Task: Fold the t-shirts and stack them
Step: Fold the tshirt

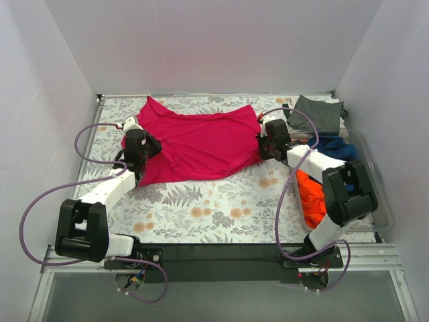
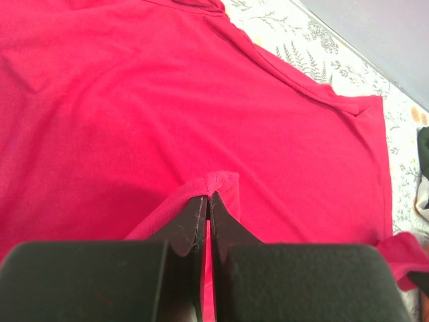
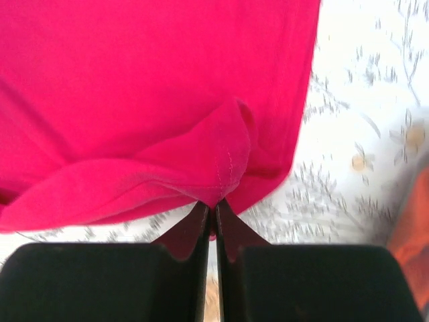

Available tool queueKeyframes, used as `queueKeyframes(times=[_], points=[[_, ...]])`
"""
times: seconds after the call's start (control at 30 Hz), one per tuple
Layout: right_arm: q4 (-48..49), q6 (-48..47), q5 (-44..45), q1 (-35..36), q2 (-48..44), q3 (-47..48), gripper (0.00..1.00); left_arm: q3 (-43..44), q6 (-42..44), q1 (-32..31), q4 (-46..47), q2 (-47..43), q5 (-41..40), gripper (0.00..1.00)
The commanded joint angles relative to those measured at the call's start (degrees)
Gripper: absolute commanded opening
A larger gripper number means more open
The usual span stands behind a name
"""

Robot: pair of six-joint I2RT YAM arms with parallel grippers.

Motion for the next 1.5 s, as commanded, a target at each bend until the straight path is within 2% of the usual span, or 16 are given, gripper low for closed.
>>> queueKeyframes(times=[0.0,0.1,0.2,0.23,0.33,0.43,0.7,0.87,1.17,1.3,1.47], points=[[-10.25,-1.78,3.84,0.55,-2.12,1.04,0.01,0.36,1.58,0.57,-0.28,0.04,0.46,0.0],[-16.93,-2.92,5.17,0.64,-3.18,0.78,0.01,0.54,1.58,0.57,-0.54,0.48,0.98,0.0],[-23.09,-4.06,7.0,0.64,-4.14,1.13,0.15,0.54,1.76,0.66,-0.54,0.39,0.99,0.0],[-24.84,-4.06,7.63,0.64,-4.58,1.48,0.26,0.54,1.84,0.75,-0.72,0.39,0.81,0.0],[-25.3,-4.33,7.11,0.64,-6.34,3.31,0.39,0.63,2.02,0.66,-0.8,0.39,0.55,0.0],[-23.81,-4.41,3.95,0.55,-6.26,5.78,0.42,0.63,2.11,0.75,-0.98,0.57,0.2,0.0],[-13.53,-3.45,4.46,0.64,0.77,10.96,0.43,0.36,2.2,1.01,-1.07,0.48,0.02,0.0],[-12.99,-3.62,4.73,0.2,7.61,15.19,0.43,0.27,2.2,1.19,-0.98,0.57,0.02,0.0],[-12.55,-2.92,2.8,-1.82,10.71,15.72,0.42,0.1,2.2,1.54,-0.8,0.83,0.11,0.0],[-12.55,-2.92,-0.35,-2.44,10.97,15.37,0.36,0.01,2.2,1.45,-0.72,0.83,-0.07,0.0],[-12.46,-3.53,-6.6,-4.02,12.46,15.37,0.19,0.01,2.28,1.63,-0.89,0.75,-0.33,0.0]])
